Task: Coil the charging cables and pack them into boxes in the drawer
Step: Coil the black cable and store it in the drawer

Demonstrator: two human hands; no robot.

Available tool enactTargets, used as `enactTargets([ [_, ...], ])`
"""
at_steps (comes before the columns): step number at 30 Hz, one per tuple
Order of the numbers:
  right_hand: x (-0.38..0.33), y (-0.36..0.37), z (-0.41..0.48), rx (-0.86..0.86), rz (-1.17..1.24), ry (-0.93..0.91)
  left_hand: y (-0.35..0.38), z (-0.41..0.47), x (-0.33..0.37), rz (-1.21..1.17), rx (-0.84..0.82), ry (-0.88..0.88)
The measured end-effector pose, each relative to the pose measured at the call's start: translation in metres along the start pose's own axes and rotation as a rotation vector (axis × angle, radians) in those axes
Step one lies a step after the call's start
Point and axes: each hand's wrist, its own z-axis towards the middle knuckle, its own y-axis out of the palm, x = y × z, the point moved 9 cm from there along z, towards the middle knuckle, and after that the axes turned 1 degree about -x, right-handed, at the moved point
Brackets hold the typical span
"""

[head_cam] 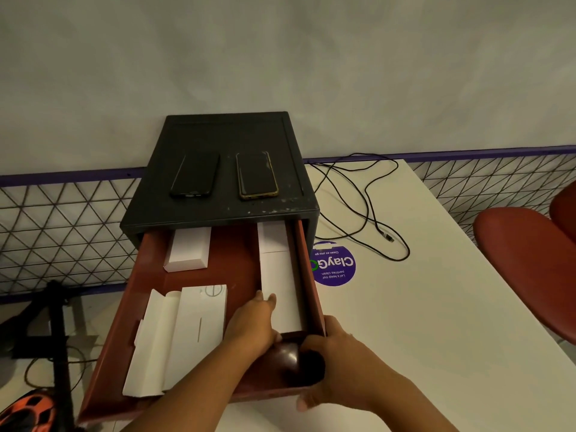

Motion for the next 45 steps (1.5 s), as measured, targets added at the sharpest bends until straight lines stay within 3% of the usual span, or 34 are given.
enactTargets([
  [3,0.000,0.003,0.000,0.032,-0.083,0.032,0.001,0.001,-0.004,-0.150,-0.036,0.005],
  [9,0.004,0.007,0.000,0.072,-0.003,0.045,-0.011,0.033,-0.022,-0.840,-0.082,-0.111],
  [17,0.006,0.006,-0.001,0.083,0.127,0.097,-0.038,0.097,-0.021,-1.029,0.029,-0.190],
  [26,0.013,0.005,0.007,0.040,0.197,0.132,-0.058,0.121,-0.025,-1.043,0.048,-0.192],
  [36,0.002,-0.035,0.027,0.188,0.136,0.042,-0.071,0.092,-0.011,-0.671,-0.026,-0.051],
  [45,0.007,-0.082,0.083,0.294,0.111,0.018,-0.088,0.016,0.012,-0.528,-0.108,0.173],
])
